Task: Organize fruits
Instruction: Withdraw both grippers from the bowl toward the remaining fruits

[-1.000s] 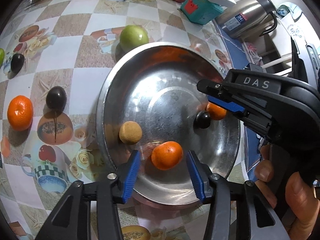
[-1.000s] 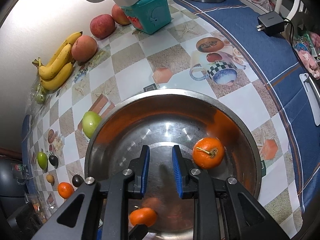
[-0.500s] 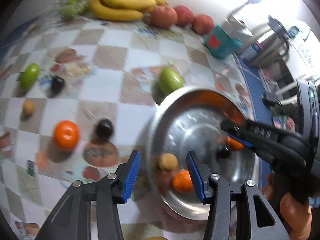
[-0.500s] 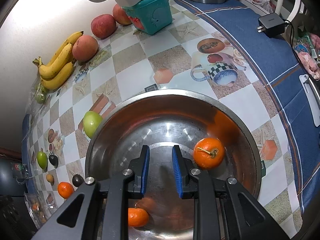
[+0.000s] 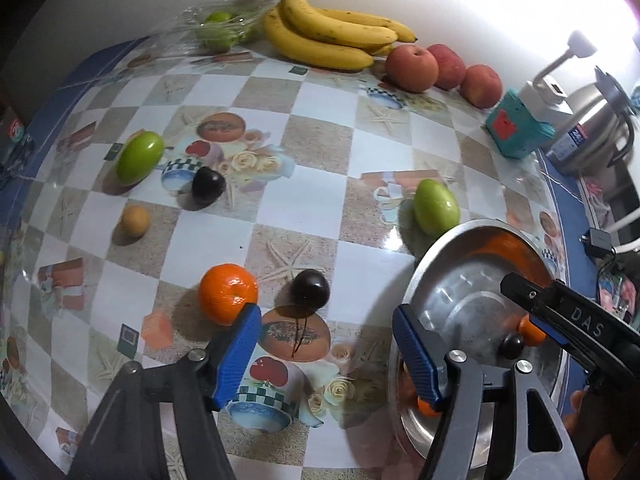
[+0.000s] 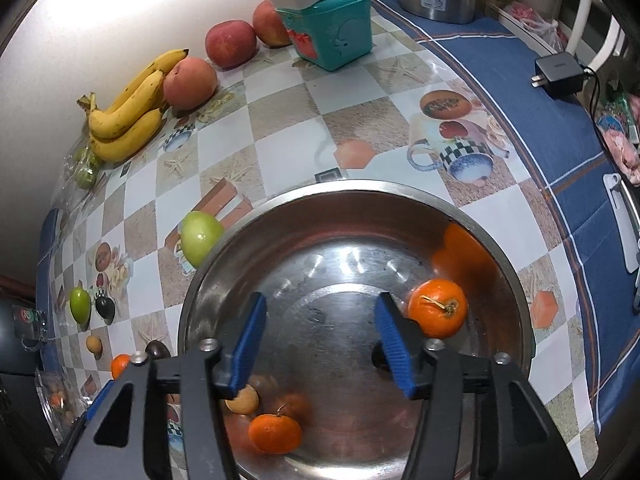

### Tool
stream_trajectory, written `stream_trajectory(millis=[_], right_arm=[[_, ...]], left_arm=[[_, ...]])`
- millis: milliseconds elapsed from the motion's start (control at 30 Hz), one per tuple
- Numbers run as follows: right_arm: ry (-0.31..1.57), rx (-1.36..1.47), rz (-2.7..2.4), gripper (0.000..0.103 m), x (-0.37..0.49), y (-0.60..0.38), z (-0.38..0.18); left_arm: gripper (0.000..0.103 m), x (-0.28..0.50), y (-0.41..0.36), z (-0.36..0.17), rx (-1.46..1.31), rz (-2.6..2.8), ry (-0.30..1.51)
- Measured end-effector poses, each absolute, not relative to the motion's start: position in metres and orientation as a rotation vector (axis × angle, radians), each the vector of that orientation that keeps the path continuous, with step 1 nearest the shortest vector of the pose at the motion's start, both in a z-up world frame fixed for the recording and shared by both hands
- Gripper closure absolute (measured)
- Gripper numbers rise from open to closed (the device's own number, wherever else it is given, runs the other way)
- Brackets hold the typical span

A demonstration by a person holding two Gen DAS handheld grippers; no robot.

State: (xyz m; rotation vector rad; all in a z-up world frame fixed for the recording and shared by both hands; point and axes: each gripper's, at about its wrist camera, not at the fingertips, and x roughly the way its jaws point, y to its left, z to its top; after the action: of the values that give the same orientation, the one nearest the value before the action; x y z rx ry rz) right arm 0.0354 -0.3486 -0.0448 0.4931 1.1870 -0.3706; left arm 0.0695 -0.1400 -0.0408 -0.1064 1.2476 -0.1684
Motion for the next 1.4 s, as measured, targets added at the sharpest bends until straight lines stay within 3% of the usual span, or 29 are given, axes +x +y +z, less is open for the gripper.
stream_trajectory(millis=[133,300,367,500,567,633,1400], right_arm=[[1.188,0.477,-0.367,0.029,0.036,-0.345,-0.046],[1.186,0.467,-0.362,0.026,0.037,-0.342,-0.047],[1.183,0.462,-0.357,0.015,0.038,-0.341,-0.047],[1.173,0.448,-0.343,0.014,0.039,-0.336,-0.046],[1.171,0.442,-0.337,0.005,0.039,-0.334,-0.046],[1.167,0.438,-0.338,0.005,0.039,-0.333,-0.047],[1.159,0.413,-0.32,0.005,0.043,-0.327,-0.046]], left_arm=[[0.02,0.071,-0.134,-0.042,-0.12,-0.122,1.249],[0.017,0.073,-0.126,-0.042,-0.139,-0.094,1.243],[0.013,0.073,-0.125,-0.042,-0.141,-0.093,1.241],[0.01,0.074,-0.122,-0.04,-0.157,-0.094,1.226],[0.006,0.074,-0.12,-0.038,-0.151,-0.084,1.21],[0.0,0.075,-0.119,-0.035,-0.124,-0.07,1.18],[0.0,0.104,-0.093,-0.008,-0.069,0.07,1.079]])
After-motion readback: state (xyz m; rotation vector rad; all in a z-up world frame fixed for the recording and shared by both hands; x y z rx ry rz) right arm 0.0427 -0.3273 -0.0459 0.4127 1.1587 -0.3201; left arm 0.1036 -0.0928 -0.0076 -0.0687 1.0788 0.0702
